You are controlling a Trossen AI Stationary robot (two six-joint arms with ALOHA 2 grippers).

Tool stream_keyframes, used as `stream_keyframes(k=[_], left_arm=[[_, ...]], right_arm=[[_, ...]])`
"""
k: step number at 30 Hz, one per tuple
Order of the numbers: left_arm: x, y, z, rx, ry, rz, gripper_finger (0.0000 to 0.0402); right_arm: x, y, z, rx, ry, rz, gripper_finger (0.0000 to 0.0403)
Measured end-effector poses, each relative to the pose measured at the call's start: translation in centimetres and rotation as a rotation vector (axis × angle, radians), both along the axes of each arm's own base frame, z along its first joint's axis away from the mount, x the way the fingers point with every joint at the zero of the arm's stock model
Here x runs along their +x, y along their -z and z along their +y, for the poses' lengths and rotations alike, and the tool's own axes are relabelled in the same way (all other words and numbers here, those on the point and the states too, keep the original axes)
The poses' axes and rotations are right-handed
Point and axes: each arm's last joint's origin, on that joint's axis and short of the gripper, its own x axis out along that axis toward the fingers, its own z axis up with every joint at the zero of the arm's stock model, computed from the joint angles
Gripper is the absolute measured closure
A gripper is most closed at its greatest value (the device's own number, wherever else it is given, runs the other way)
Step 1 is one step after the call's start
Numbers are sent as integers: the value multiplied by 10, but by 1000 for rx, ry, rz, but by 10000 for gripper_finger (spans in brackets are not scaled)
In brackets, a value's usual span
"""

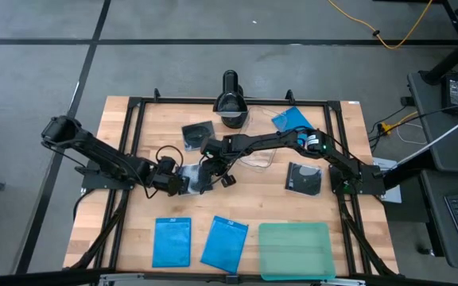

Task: Pick & place jewel cases by type
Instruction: Put the bottom left black CD case into the transparent bin

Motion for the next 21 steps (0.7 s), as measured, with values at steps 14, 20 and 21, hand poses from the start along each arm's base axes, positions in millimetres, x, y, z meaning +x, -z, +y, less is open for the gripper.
stream_keyframes(k=[14, 20, 21], left_arm=[[7, -48, 2, 122, -25, -56, 254], [16, -66, 0, 144, -41, -157, 255], [16, -66, 0, 146, -32, -154, 255]], right_arm=[[0, 0, 0, -1, -2, 3, 393], [0, 0, 1, -2, -2, 3, 393], [0, 0, 1, -2, -2, 3, 393]])
